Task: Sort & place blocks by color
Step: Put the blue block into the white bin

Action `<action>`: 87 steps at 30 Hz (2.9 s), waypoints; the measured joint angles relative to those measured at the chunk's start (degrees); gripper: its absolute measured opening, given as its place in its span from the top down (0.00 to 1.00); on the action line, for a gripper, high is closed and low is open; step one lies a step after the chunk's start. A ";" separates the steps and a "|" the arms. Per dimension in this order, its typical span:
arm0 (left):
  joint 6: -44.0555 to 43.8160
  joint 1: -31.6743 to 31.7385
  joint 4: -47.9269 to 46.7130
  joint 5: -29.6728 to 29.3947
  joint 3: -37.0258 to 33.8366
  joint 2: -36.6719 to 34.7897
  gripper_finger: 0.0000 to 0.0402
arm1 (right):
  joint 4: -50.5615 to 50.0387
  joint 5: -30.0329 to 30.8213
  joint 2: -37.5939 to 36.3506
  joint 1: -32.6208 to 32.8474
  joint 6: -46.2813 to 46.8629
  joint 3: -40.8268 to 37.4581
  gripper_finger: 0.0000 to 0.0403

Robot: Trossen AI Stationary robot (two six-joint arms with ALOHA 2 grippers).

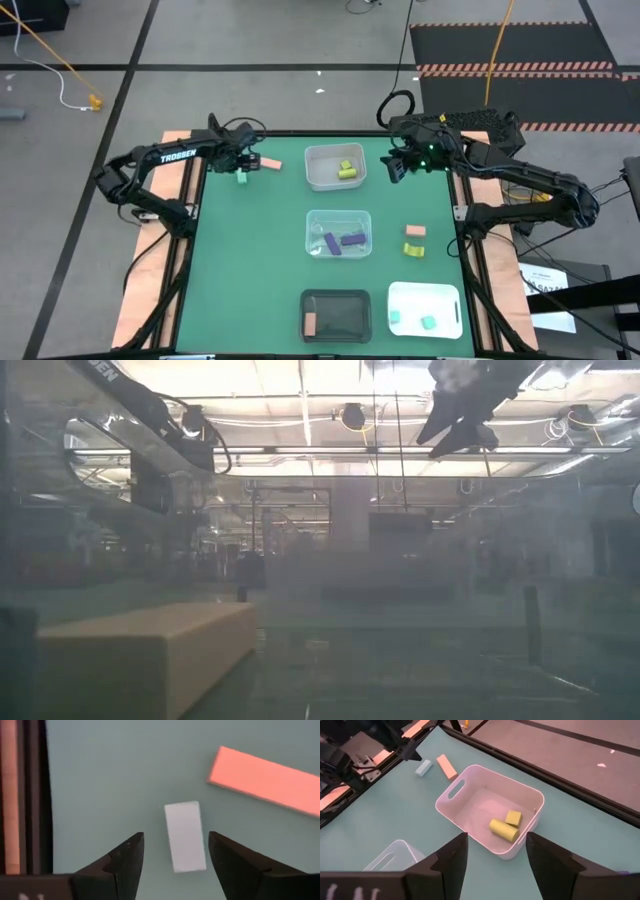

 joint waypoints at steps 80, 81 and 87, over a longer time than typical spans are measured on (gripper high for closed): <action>9.10 -22.53 62.86 1.51 -4.55 -10.44 0.86 | 42.24 -7.05 1.93 -4.55 12.51 -12.14 0.53; 9.06 -23.55 65.85 1.64 -4.55 -9.87 0.86 | 44.60 -9.17 2.94 -4.55 13.58 -12.57 0.53; 7.60 -28.70 75.10 2.88 -4.48 -6.91 0.86 | 55.05 -15.95 11.27 -2.35 15.81 -12.64 0.47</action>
